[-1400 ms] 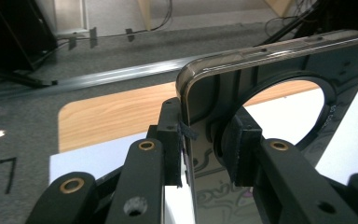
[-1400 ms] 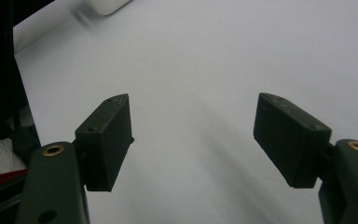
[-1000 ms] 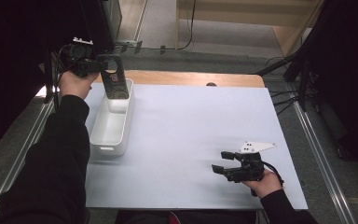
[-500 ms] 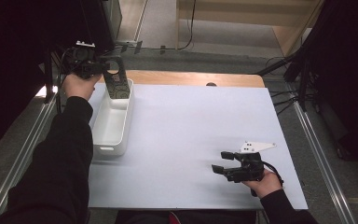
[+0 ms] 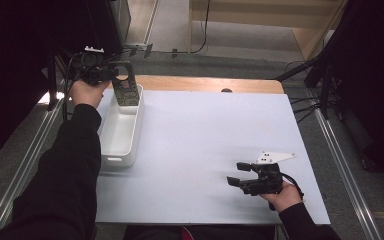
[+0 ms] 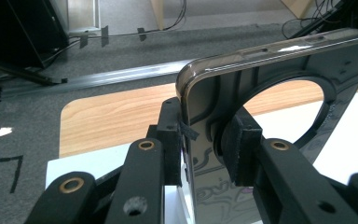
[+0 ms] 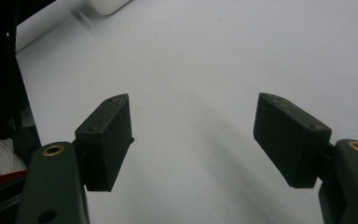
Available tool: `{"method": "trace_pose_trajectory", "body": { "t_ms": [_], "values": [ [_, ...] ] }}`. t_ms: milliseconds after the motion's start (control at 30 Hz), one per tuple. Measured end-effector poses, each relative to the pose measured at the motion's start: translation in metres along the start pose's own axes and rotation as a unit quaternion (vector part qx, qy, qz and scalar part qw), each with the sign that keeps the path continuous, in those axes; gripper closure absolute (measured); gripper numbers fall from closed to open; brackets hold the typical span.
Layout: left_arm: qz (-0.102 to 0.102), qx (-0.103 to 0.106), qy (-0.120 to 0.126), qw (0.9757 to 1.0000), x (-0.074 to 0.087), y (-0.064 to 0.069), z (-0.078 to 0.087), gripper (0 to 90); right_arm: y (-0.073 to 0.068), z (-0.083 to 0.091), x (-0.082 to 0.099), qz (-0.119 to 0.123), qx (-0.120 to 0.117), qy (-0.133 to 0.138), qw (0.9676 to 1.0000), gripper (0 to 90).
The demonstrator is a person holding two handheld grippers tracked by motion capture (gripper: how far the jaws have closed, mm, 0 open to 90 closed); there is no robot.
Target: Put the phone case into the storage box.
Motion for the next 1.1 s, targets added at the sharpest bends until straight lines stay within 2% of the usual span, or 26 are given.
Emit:
{"method": "trace_pose_trajectory", "body": {
  "t_ms": [233,367,700,1100],
  "values": [
    [0.009,-0.001,0.0,1.0,0.005,-0.002,-0.008,70.5,0.0,0.0,0.0,0.0,-0.001,0.0,1.0,27.1],
    [0.011,-0.002,0.003,0.9999,0.006,-0.002,-0.011,70.5,0.002,0.001,0.0,-0.005,-0.001,0.003,1.0,27.1],
    [0.013,-0.004,-0.005,0.9999,0.01,-0.003,-0.023,70.4,0.001,0.0,0.0,0.0,-0.001,0.001,1.0,27.0],
    [-0.001,-0.011,-0.017,0.9998,0.012,0.001,-0.032,70.2,0.001,-0.001,0.0,-0.001,-0.001,0.002,1.0,27.0]
  ]
}}
Point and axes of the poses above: each handheld gripper's, and its own axes: z roughly backward along the jaws, x roughly out of its underside, y roughly to its right, the point moved 6 cm from there along -z, roughly forward along the jaws, and after that the axes turned 10 degrees about -y, right-handed, at the moved point
